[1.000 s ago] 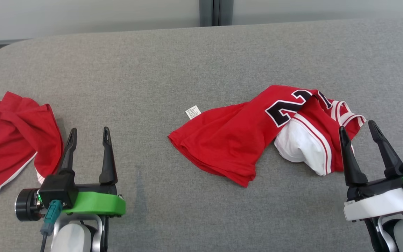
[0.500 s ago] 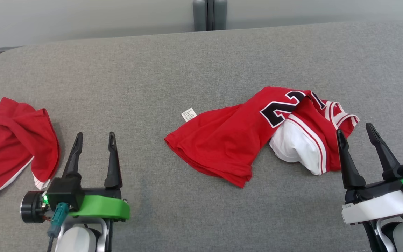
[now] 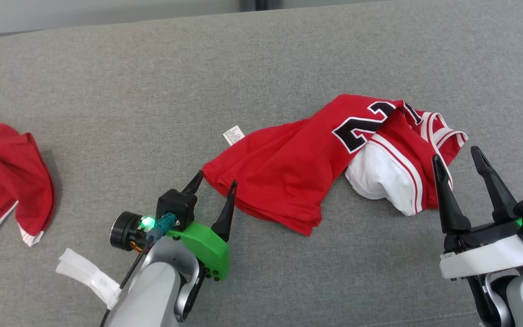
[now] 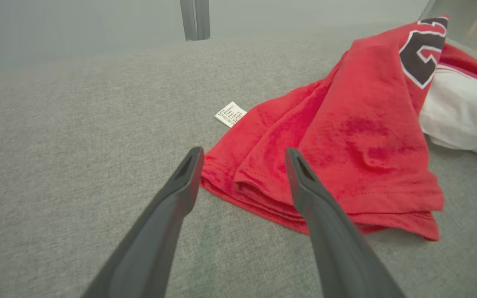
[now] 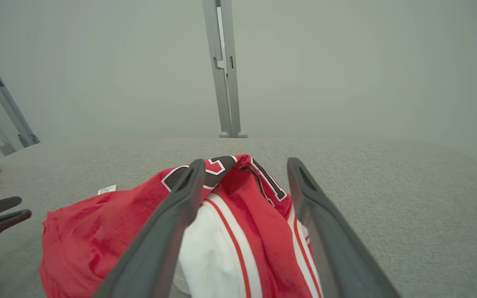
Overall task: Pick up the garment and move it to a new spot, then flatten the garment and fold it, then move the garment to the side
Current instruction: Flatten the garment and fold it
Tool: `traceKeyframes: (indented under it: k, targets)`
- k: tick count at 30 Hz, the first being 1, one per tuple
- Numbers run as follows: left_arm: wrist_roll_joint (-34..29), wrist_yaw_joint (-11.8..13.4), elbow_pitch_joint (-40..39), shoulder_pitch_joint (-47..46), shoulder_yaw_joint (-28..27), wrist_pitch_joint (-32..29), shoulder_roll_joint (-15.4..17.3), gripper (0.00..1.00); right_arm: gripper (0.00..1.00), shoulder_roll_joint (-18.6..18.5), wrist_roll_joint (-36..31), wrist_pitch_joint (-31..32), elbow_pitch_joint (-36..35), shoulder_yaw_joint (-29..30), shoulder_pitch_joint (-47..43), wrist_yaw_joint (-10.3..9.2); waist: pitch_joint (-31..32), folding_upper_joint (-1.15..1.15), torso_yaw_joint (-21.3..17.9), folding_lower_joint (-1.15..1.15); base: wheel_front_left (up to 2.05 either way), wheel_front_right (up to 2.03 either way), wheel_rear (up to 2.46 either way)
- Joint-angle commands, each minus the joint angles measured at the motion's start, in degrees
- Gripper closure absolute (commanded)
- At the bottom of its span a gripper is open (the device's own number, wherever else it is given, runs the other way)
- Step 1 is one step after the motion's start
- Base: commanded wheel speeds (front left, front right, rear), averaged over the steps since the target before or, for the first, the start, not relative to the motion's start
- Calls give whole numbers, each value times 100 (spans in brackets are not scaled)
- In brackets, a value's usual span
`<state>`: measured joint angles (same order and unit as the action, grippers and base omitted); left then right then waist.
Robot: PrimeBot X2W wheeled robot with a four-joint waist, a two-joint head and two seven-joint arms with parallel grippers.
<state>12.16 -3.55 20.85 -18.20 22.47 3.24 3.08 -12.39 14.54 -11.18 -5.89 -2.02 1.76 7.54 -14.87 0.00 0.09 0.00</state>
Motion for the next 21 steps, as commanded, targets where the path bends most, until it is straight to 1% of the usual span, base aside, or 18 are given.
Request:
traceKeyframes:
  k: [1,4,5,6,7,8,11,13,15,18,21]
  targets:
    - [90,-40,175,-177,34,-20,11,0,0,2,65,-44,36,10,79,-10,-183,0,-190,0,0,0,0]
    - [203,-60,598,-418,129,-21,-2,0,0,15,71,-75,100,22,132,-9,-254,0,-289,0,0,0,0]
    - [237,-60,714,-469,145,-24,-1,4,0,16,84,-80,121,26,139,-9,-265,0,-312,0,0,0,0]
    - [271,-44,845,-532,161,-9,0,41,0,18,90,-98,147,35,145,-9,-274,0,-329,0,0,0,0]
    - [298,-65,944,-573,189,-4,-2,65,0,27,95,-110,164,36,162,-9,-278,0,-346,0,0,0,0]
    - [330,-84,1039,-621,212,29,-5,100,0,29,95,-115,178,44,175,-9,-275,0,-361,0,0,0,0]
    - [319,-102,1086,-734,267,231,-6,100,0,42,109,-145,217,82,167,-9,-261,0,-371,0,0,0,0]
    - [224,-75,979,-760,304,426,44,100,0,61,112,-161,242,117,139,-9,-232,0,-357,0,0,0,0]
    - [85,-17,704,-773,361,627,125,100,0,71,100,-161,265,185,94,-10,-179,0,-309,0,0,0,0]
    - [-141,49,-32,-680,473,749,300,100,0,103,51,-148,300,298,-6,-9,-48,0,-196,0,0,0,0]
    - [-370,110,-970,-537,578,625,548,100,0,132,27,-134,328,387,-55,-9,98,0,-79,0,0,0,0]
